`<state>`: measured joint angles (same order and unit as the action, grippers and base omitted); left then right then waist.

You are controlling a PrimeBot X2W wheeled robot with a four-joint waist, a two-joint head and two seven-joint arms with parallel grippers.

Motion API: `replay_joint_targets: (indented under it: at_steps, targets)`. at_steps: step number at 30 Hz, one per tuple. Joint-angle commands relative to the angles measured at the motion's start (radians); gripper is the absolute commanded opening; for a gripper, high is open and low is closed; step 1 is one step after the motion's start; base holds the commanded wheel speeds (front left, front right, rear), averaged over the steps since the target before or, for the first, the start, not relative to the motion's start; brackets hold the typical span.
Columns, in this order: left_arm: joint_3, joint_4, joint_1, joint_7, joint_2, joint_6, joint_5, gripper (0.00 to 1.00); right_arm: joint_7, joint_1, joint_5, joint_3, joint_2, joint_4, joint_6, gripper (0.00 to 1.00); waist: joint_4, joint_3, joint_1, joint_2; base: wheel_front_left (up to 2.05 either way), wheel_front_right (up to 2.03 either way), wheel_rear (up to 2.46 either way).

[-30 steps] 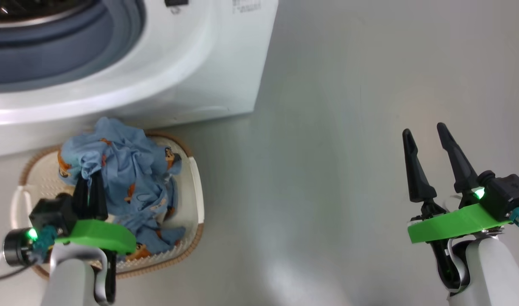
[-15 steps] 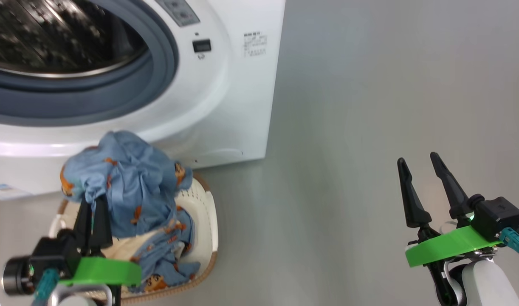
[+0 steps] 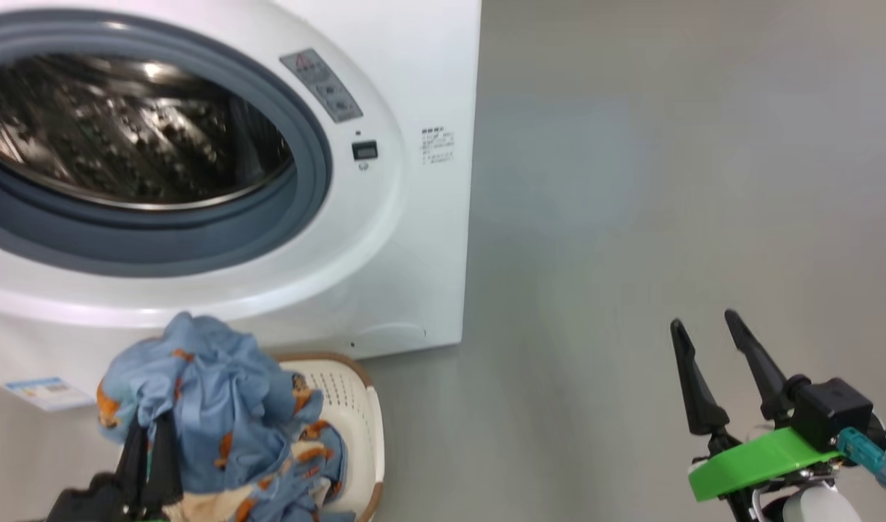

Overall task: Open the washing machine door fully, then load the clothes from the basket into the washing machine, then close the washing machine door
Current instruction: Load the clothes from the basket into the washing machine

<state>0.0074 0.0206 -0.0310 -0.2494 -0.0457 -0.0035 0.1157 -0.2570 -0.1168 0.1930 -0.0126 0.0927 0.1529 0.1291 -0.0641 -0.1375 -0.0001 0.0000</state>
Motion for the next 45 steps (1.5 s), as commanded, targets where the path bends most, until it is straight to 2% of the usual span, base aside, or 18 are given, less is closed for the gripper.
replay_joint_targets:
  at_steps: [1,16,32,45]
  targets:
    - [0.046,-0.039,-0.010,-0.012,-0.007,0.002,0.000,0.00,-0.005,0.011,-0.009,0.026,0.000,-0.018,0.002,1.00,-0.012,0.052,0.0001,0.0000,0.00,0.00,0.00]
    - [0.062,-0.055,-0.078,-0.012,-0.005,-0.001,0.021,0.00,-0.005,0.054,-0.016,0.020,-0.008,-0.008,0.002,1.00,-0.017,0.114,0.0001,0.0000,0.00,0.00,0.00]
    - [0.062,-0.056,-0.078,-0.012,-0.005,0.008,0.043,0.00,-0.005,0.059,-0.022,0.015,-0.010,-0.012,0.002,1.00,-0.015,0.114,0.0001,0.0000,0.00,0.00,0.00]
    - [0.083,-0.052,0.081,-0.012,-0.005,-0.013,-0.008,0.00,-0.005,0.031,-0.010,0.024,-0.009,-0.023,0.002,1.00,-0.023,0.026,0.0001,0.0000,0.00,0.00,0.00]
